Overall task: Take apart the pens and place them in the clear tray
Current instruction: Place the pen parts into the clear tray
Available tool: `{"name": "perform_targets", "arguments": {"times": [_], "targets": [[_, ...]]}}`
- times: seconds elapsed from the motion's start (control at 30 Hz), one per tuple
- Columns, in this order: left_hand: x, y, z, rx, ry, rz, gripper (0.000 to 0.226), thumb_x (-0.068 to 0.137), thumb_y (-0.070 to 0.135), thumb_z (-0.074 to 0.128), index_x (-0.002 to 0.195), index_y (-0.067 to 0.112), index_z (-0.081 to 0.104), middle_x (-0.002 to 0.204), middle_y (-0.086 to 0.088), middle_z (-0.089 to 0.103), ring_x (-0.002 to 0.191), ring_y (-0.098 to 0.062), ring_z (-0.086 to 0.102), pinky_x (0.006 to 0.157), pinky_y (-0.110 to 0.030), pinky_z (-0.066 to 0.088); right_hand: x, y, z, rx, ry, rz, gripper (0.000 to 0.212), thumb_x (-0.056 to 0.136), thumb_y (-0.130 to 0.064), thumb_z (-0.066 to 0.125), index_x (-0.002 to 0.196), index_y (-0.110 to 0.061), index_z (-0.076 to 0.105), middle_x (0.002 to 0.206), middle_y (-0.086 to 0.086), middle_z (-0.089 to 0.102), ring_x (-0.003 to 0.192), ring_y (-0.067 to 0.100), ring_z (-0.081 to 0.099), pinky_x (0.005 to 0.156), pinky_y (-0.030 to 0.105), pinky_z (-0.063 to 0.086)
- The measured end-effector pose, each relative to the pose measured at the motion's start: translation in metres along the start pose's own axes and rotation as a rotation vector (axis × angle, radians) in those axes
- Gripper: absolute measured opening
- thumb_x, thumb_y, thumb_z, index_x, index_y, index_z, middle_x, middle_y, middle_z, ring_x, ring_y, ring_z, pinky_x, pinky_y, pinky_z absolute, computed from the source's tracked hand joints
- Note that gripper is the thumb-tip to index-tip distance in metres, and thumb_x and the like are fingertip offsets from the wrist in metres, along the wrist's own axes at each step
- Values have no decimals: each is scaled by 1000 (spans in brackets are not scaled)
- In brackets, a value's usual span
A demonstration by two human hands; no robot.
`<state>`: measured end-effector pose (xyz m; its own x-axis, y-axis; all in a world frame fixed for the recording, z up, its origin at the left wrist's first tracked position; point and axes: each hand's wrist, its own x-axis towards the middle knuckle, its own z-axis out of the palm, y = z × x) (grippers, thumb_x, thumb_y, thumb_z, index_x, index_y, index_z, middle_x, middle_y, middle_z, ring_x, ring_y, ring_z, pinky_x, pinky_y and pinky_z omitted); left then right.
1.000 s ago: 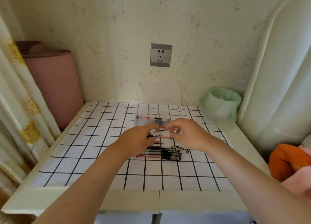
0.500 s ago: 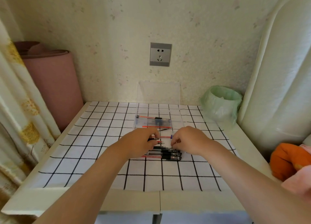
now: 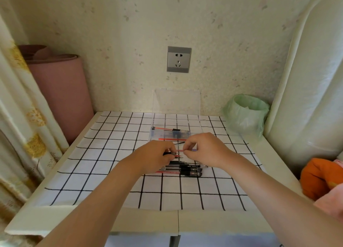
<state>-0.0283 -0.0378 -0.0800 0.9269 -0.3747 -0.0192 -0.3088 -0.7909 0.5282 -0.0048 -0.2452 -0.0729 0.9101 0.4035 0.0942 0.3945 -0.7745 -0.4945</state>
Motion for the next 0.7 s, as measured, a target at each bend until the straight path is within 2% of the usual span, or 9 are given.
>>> {"name": "perform_targets", "arguments": {"times": [0.23,0.43,0.57,0.7], "targets": [[-1,-1,-1,-8,-1,20,7,96,31,54,96,35,60,73,9,60,62,-6,54,60,-22,45,-2,-4,7,161,-16,-5,6,81,-29,75,85,-32,73,79,-20,66,61,-5,55,59,13,41],[-2,2,-2,-29,-1,37,7,96,31,55,99,32,62,69,12,57,58,-3,51,56,-15,37,-3,-10,8,183,-14,-24,6,82,-29,76,87,-31,74,78,-18,66,62,-8,56,57,8,39],[-1,3,-2,-68,21,17,6,93,36,58,97,32,60,76,12,61,65,-2,56,59,-15,40,-3,-13,8,204,-2,-36,7,83,-28,75,89,-30,75,80,-16,67,61,-8,55,56,8,39],[0,3,-3,-162,38,-16,10,91,33,63,98,27,58,86,8,65,75,-6,61,66,-22,51,-3,-14,9,240,16,-53,9,81,-25,77,90,-28,76,81,-13,67,55,-5,52,54,8,39]]}}
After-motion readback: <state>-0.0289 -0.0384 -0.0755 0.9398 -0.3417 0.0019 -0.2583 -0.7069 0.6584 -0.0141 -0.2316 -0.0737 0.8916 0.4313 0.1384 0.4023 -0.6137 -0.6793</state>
